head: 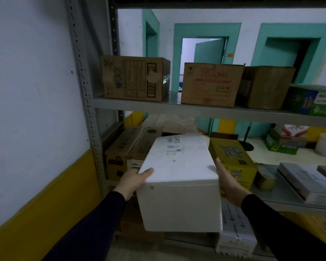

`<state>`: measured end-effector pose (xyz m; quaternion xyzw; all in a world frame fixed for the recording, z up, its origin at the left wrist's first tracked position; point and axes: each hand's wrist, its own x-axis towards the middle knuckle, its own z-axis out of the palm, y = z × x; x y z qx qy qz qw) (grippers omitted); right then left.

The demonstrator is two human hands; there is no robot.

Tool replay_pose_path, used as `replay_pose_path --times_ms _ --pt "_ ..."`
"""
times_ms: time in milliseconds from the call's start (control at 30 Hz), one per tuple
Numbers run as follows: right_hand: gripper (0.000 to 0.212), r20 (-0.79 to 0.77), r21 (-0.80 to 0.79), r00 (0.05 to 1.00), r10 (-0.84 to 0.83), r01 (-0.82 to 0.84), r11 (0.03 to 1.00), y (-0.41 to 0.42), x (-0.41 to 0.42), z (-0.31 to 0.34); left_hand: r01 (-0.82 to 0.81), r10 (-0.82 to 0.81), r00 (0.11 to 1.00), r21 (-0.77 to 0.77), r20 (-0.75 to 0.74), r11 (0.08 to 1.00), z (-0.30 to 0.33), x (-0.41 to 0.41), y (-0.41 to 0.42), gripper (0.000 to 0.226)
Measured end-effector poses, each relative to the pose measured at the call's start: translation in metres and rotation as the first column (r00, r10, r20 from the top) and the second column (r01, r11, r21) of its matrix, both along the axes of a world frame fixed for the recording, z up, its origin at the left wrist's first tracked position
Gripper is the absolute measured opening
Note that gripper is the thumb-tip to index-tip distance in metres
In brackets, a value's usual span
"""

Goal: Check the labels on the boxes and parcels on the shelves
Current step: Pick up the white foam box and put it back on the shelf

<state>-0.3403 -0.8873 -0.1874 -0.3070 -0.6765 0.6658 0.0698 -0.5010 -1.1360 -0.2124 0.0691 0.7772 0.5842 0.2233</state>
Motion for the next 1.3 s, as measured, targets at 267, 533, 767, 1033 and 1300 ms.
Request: replay_pose_path --times_ms 267,533,767,1033,1300 --pt "0.041 0.04 -0.053 0.986 -0.161 0.163 0.985 0.012 -0.028 -0.01 0.063 -0.064 0.983 -0.01 -0.17 0.998 -0.007 -0.042 0.02 0.043" --pt "0.036 -0.026 -0.035 0.951 -0.307 0.306 0.951 0.059 -0.066 -0.031 0.066 -0.087 0.978 -0.112 -0.188 0.991 -0.024 -0.093 0.078 0.055" --pt "0.034 -0.025 -0.137 0.974 -0.226 0.221 0.966 0.135 -0.126 -0.059 0.02 -0.047 0.982 -0.146 -0.182 0.989 -0.042 -0.131 0.159 0.059" --pt "0.035 -0.03 -0.143 0.99 -0.136 0.131 0.981 0.202 -0.194 -0.111 -0.019 0.019 1.0 -0.064 0.002 0.998 -0.091 -0.191 0.221 0.046" --pt "0.031 0.02 -0.073 0.98 -0.197 0.198 0.977 0.226 -0.24 -0.162 0.012 -0.008 0.998 -0.049 0.067 0.999 -0.129 -0.234 0.253 0.037"
